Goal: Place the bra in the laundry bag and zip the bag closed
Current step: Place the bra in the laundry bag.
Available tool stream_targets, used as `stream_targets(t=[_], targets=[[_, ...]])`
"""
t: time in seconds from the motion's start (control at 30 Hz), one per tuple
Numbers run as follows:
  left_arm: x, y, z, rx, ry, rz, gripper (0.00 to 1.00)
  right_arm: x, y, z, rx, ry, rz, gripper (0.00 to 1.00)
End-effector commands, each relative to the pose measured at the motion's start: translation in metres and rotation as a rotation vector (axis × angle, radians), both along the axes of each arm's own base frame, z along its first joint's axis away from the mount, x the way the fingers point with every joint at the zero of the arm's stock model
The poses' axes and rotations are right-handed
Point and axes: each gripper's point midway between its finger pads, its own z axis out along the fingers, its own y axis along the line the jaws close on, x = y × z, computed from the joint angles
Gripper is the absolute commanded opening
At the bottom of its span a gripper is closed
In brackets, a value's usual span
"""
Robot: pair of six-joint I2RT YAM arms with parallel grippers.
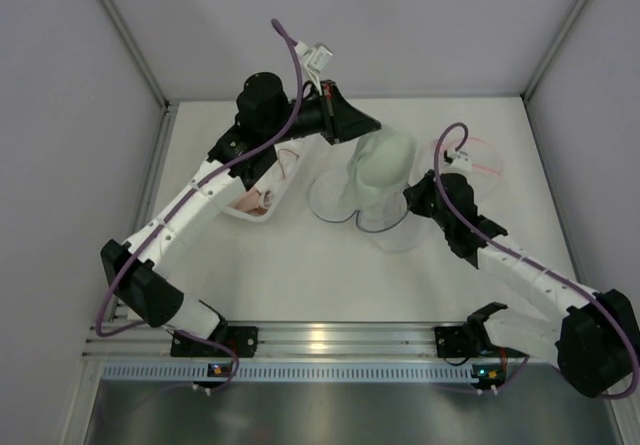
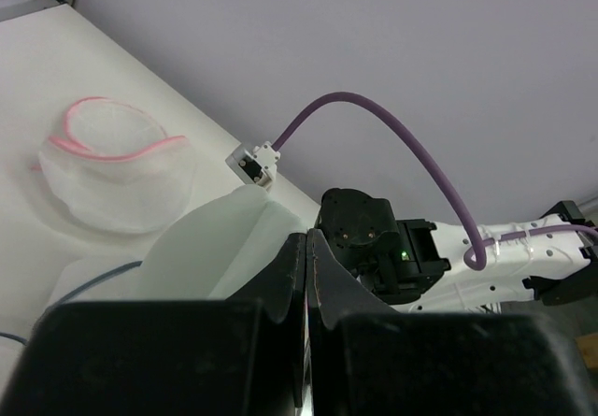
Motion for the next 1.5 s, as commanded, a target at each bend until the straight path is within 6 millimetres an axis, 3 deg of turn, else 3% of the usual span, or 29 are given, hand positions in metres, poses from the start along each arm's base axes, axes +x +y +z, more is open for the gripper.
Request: stream_targets(t=[0.0,0.2,0.33,0.47,0.6,0.93,1.07,1.23,1.33,1.47], targets=[[-0.012,-0.010,0.021,-0.076,-0.087,-0.052,0.00,0.007,-0.003,0.041,0.027,-0.107,-0.020,0.00],[-0.004,-0.024,-0.004,-0.088,-0.072,-0.059,0.00,0.001,-0.003,0.040,0.048,-0.113,-0.004,0.00],[0.002,-0.033,-0.033,-0.091,-0.044,-0.056,0.00,-0.003,-0.005,0.038,0.100,-0.120,0.000,0.00],[-0.009,-0.043,-0.052,-0.064,-0.022,-0.099,0.00,-0.003,-0.012,0.040,0.112,-0.135,-0.022,0.00],[-0.023,-0.040,-0.063,-0.042,-0.031,-0.109,0.00,-0.001,-0.020,0.037,0.086,-0.127,-0.040,0.00],[-0.007,-0.036,-0.179,0.191,0.159,0.000,0.00,0.003,-0.019,0.042,0.075,-0.129,-0.021,0.00],[0.002,-0.039,-0.207,0.265,0.167,0.044,0.00,0.004,-0.016,0.043,0.072,-0.125,-0.003,0.00],[0.013,-0.064,-0.230,0.298,0.199,0.007,0.00,0.003,-0.009,0.051,0.070,-0.140,0.050,0.00],[0.005,-0.097,-0.235,0.303,0.181,-0.063,0.00,-0.001,-0.004,0.058,0.082,-0.169,0.089,0.00],[0.000,-0.120,-0.248,0.320,0.190,-0.105,0.00,-0.006,-0.011,0.062,0.054,-0.191,0.080,0.00]])
